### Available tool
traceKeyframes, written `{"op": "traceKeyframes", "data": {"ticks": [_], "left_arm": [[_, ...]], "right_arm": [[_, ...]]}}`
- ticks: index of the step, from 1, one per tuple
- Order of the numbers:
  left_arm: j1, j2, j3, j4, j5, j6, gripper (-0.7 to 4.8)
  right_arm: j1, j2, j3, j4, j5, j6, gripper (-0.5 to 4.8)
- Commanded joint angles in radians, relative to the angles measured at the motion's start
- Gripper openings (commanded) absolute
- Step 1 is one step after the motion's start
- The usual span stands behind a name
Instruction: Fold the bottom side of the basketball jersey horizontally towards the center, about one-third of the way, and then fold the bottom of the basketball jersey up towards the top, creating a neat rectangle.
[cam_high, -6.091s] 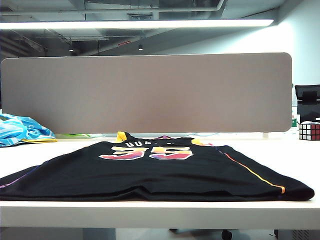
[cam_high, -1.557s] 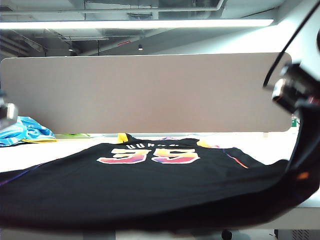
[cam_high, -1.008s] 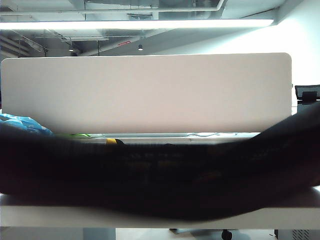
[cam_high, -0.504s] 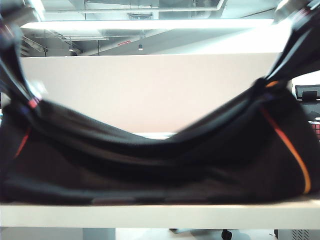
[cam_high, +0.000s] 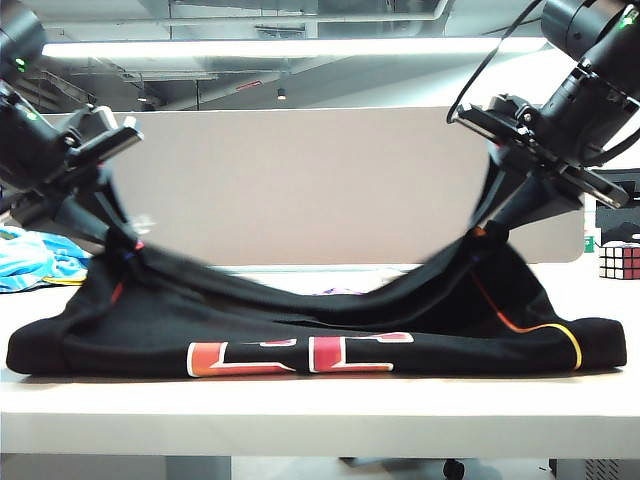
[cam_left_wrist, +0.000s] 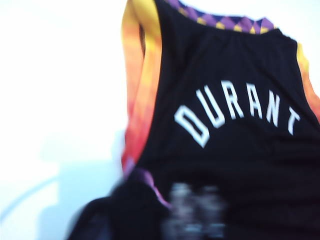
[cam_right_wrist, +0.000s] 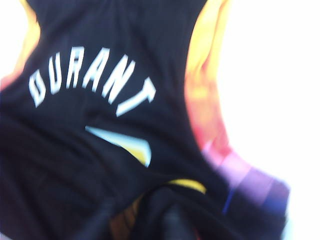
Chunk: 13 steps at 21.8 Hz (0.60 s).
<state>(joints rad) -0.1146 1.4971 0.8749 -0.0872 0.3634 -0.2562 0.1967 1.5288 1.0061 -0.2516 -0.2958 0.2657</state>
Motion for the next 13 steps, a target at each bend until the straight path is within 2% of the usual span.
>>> {"op": "traceKeyframes", "data": {"ticks": [1, 2, 5, 8, 9, 10, 11, 13], "left_arm": [[0.001, 0.013, 0.036, 0.031, -0.002, 0.078, 2.51], [0.002, 0.002, 0.036, 0.017, -0.003, 0.084, 2.51], [0.003, -0.033, 0.036, -0.135, -0.003, 0.081, 2.51], [0.003, -0.044, 0.033, -0.426, -0.005, 0.101, 2.51], [0.003, -0.044, 0.030, -0.461, -0.003, 0.119, 2.52], [0.003, -0.044, 0.027, -0.522, -0.004, 0.152, 2.52], [0.003, -0.044, 0.026, -0.567, -0.004, 0.155, 2.53], [0.003, -0.044, 0.026, -0.591, -0.006, 0.166, 2.93]], "right_arm": [[-0.037, -0.020, 0.008, 0.104, 0.034, -0.006, 2.66], [-0.052, -0.031, 0.008, 0.089, 0.033, -0.006, 2.66], [-0.088, -0.077, 0.008, -0.074, 0.022, -0.008, 2.66], [-0.101, -0.103, 0.002, -0.292, -0.026, -0.044, 2.66], [-0.101, -0.103, 0.002, -0.329, -0.032, -0.062, 2.67], [-0.100, -0.103, 0.000, -0.373, -0.057, -0.074, 2.77], [-0.100, -0.103, 0.000, -0.414, -0.084, -0.077, 3.20], [-0.100, -0.103, 0.000, -0.453, -0.088, -0.086, 3.39]]}}
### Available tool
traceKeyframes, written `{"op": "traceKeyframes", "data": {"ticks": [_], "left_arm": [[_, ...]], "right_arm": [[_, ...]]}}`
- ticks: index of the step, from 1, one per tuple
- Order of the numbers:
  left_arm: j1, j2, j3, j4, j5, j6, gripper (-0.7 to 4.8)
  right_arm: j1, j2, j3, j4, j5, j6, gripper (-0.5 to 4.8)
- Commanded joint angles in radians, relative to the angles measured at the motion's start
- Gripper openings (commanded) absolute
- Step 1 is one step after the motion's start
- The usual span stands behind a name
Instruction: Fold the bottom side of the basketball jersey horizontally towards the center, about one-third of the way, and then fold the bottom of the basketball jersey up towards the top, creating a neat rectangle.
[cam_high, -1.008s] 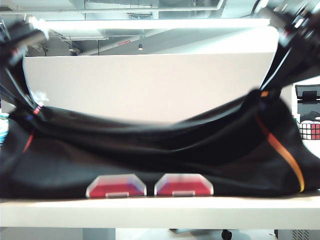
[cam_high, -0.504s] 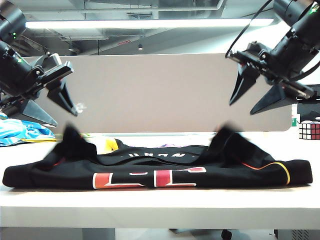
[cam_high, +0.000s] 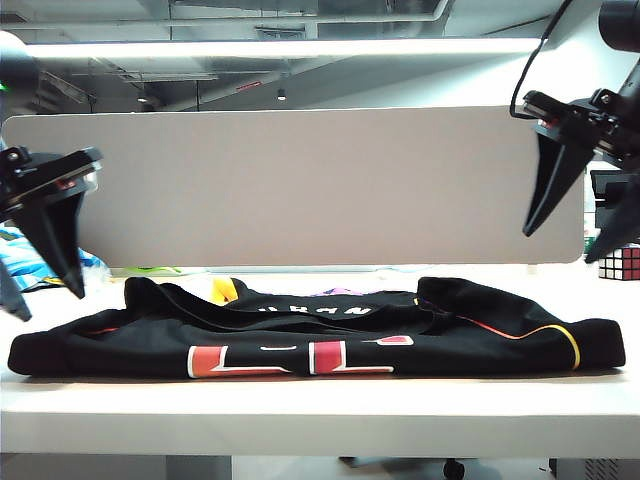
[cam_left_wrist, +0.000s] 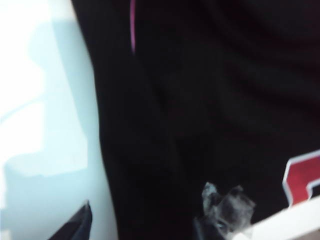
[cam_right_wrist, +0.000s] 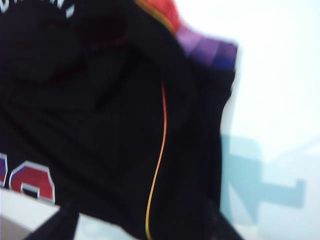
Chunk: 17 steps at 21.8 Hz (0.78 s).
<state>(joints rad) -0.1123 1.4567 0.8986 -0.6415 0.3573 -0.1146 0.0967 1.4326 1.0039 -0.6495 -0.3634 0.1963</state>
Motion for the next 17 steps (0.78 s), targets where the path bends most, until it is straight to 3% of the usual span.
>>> {"op": "traceKeyframes", "data": {"ticks": [1, 10, 17], "left_arm": [[0.001, -0.003, 0.002, -0.048, -0.008, 0.040, 3.19], [0.000, 0.081, 0.001, -0.058, -0.016, 0.056, 3.19], [0.000, 0.154, 0.000, -0.039, 0.023, 0.054, 3.19]], "right_arm": [[0.000, -0.006, -0.001, -0.074, -0.015, -0.031, 3.39], [-0.001, 0.005, -0.222, 0.117, -0.019, 0.027, 3.38], [0.000, 0.041, -0.234, 0.213, -0.049, 0.071, 3.37]]}}
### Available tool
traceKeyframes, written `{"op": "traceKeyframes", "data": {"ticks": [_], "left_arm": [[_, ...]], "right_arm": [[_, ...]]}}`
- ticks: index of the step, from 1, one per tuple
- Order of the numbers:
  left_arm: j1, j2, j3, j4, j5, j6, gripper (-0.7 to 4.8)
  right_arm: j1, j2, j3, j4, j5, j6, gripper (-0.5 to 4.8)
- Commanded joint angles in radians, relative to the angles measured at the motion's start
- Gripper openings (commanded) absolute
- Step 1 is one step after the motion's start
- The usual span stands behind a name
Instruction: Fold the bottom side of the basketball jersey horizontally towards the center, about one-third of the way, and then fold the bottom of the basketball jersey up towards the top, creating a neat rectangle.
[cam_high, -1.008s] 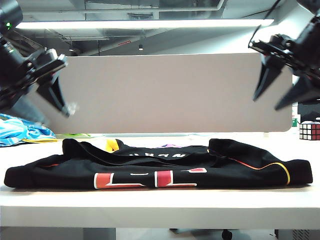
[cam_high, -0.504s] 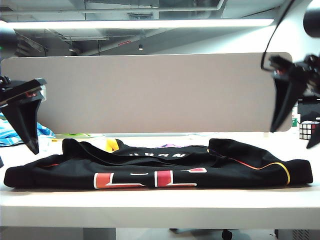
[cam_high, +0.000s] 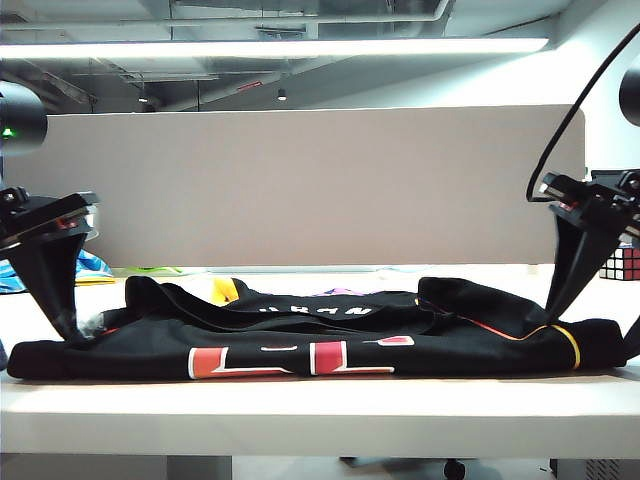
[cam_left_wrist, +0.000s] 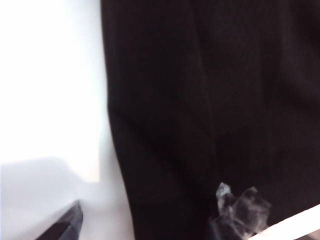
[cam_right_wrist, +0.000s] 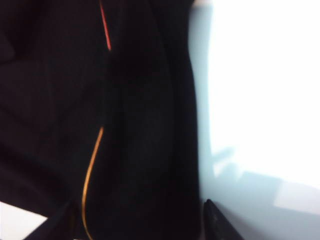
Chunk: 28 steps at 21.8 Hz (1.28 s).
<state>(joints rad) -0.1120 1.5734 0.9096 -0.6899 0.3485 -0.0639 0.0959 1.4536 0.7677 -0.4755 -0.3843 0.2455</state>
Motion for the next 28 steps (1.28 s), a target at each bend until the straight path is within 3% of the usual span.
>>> {"op": "traceKeyframes", "data": {"ticks": [1, 5, 7, 8, 9, 10, 11, 13, 16, 22, 24, 27, 28], "left_arm": [[0.000, 0.051, -0.011, 0.014, 0.061, 0.000, 3.18], [0.000, 0.054, -0.017, 0.002, 0.060, 0.001, 3.14], [-0.001, 0.054, -0.021, -0.003, 0.061, 0.004, 2.37], [-0.004, 0.054, -0.031, -0.001, 0.088, 0.005, 1.42], [-0.004, 0.054, -0.050, 0.021, 0.138, 0.005, 0.80], [-0.004, 0.054, -0.067, 0.040, 0.174, 0.005, 0.43], [-0.004, 0.054, -0.097, 0.071, 0.204, 0.004, -0.05], [-0.004, 0.048, -0.133, 0.064, 0.206, 0.005, -0.06], [-0.004, -0.006, -0.161, 0.030, 0.206, 0.004, -0.06], [-0.004, -0.462, -0.167, -0.145, 0.231, -0.040, -0.06], [-0.002, -0.561, -0.165, -0.024, 0.204, -0.140, -0.06], [-0.001, -0.534, -0.163, 0.188, 0.177, -0.216, -0.06], [0.001, -0.486, -0.160, 0.315, 0.159, -0.256, -0.06]], "right_arm": [[0.001, 0.037, 0.002, 0.043, -0.039, 0.024, 3.37], [0.001, 0.065, 0.001, 0.044, -0.041, 0.024, 3.28], [0.001, 0.064, 0.002, 0.046, -0.043, 0.023, 2.55], [0.001, 0.064, 0.002, 0.043, -0.044, 0.018, 2.02], [0.001, 0.064, 0.002, 0.043, -0.045, 0.015, 1.46], [0.001, 0.064, 0.002, 0.043, -0.045, 0.014, 1.23], [0.001, 0.063, 0.002, 0.043, -0.048, 0.007, 0.62], [0.001, 0.047, 0.002, 0.024, -0.097, -0.011, -0.09], [0.003, -0.021, 0.002, -0.044, -0.113, -0.035, -0.08], [0.003, -0.423, 0.002, -0.281, -0.105, -0.060, -0.08], [0.002, -0.485, 0.005, -0.215, -0.078, -0.014, -0.08], [0.000, -0.446, 0.011, -0.042, -0.035, 0.041, -0.08], [0.000, -0.393, 0.035, 0.039, 0.005, 0.043, -0.08]]}}
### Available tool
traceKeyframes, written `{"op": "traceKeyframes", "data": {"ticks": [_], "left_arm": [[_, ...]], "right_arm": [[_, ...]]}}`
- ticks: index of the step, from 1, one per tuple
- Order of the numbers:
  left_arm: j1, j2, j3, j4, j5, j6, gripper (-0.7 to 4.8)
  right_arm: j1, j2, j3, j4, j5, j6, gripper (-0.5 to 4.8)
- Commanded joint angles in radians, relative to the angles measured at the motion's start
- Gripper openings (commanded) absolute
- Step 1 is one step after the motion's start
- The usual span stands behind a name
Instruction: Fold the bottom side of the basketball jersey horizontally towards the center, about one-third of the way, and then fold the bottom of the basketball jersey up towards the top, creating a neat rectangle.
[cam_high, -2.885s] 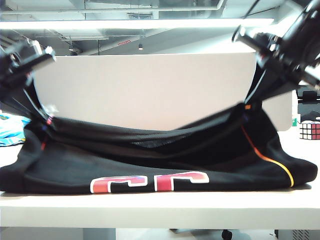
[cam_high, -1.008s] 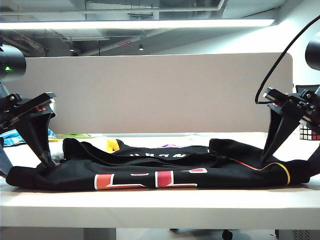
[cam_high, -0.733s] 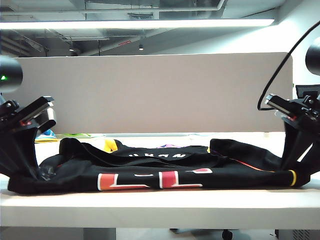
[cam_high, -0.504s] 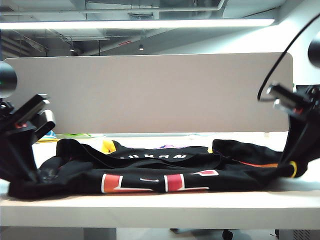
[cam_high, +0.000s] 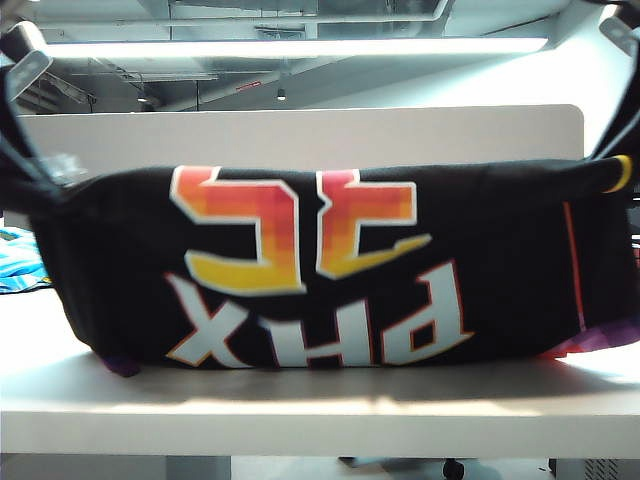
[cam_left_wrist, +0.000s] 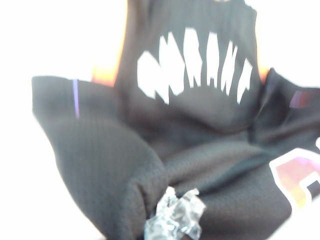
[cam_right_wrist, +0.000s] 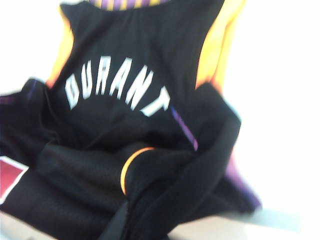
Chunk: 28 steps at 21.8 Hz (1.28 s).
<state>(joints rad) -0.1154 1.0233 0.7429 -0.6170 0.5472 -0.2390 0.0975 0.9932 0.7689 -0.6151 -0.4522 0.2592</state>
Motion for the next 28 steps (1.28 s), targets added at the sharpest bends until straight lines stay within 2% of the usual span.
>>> {"op": "traceKeyframes", "data": {"ticks": [1, 3, 7, 8, 9, 10, 11, 12, 14, 17, 18, 19, 20, 22, 24, 25, 26, 28], "left_arm": [[0.007, 0.101, 0.014, 0.308, -0.039, -0.099, -0.06], [0.018, 0.224, 0.068, 0.431, -0.075, -0.116, -0.06], [0.020, 0.495, 0.262, 0.548, -0.126, -0.108, -0.06], [0.020, 0.560, 0.313, 0.583, -0.148, -0.101, -0.05], [0.020, 0.612, 0.354, 0.619, -0.150, -0.079, 0.14], [0.020, 0.665, 0.394, 0.664, -0.150, -0.063, 1.28], [0.020, 0.701, 0.420, 0.696, -0.150, -0.060, 2.37], [0.024, 0.732, 0.447, 0.729, -0.150, -0.060, 3.15], [0.031, 0.742, 0.465, 0.777, -0.154, -0.052, 3.17], [0.031, 0.720, 0.464, 0.803, -0.140, -0.055, 3.17], [0.030, 0.695, 0.464, 0.745, -0.116, -0.055, 3.09], [0.030, 0.685, 0.464, 0.723, -0.109, -0.056, 3.09], [0.030, 0.648, 0.461, 0.646, -0.098, -0.052, 2.80], [0.030, 0.603, 0.445, 0.609, -0.098, -0.047, 2.05], [0.030, 0.460, 0.367, 0.600, -0.098, -0.020, 0.93], [0.030, 0.407, 0.336, 0.599, -0.098, -0.011, 0.70], [0.030, 0.361, 0.309, 0.598, -0.098, -0.005, 0.55], [0.029, 0.195, 0.206, 0.598, -0.101, 0.007, -0.08]], "right_arm": [[-0.002, 0.109, 0.055, 0.223, 0.100, 0.029, -0.08], [-0.009, 0.235, 0.128, 0.321, 0.151, 0.028, -0.08], [-0.011, 0.477, 0.296, 0.413, 0.162, 0.028, -0.08], [-0.011, 0.549, 0.343, 0.443, 0.161, 0.025, 0.03], [-0.011, 0.593, 0.368, 0.472, 0.160, 0.018, 0.42], [-0.012, 0.649, 0.398, 0.520, 0.158, 0.009, 1.58], [-0.014, 0.676, 0.413, 0.557, 0.158, 0.009, 2.51], [-0.016, 0.693, 0.425, 0.592, 0.159, 0.010, 2.88], [-0.023, 0.689, 0.431, 0.682, 0.161, 0.010, 2.87], [-0.024, 0.651, 0.431, 0.715, 0.126, 0.010, 2.82], [-0.026, 0.620, 0.431, 0.674, 0.064, 0.010, 2.68], [-0.026, 0.604, 0.431, 0.644, 0.049, 0.010, 2.56], [-0.026, 0.562, 0.430, 0.560, 0.029, 0.005, 2.52], [-0.026, 0.511, 0.425, 0.475, 0.028, -0.026, 2.51], [-0.026, 0.397, 0.383, 0.413, 0.031, -0.082, 1.30], [-0.026, 0.352, 0.356, 0.413, 0.032, -0.086, 0.81], [-0.026, 0.303, 0.326, 0.413, 0.035, -0.086, 0.49], [-0.026, 0.169, 0.238, 0.407, 0.055, -0.085, 0.39]]}}
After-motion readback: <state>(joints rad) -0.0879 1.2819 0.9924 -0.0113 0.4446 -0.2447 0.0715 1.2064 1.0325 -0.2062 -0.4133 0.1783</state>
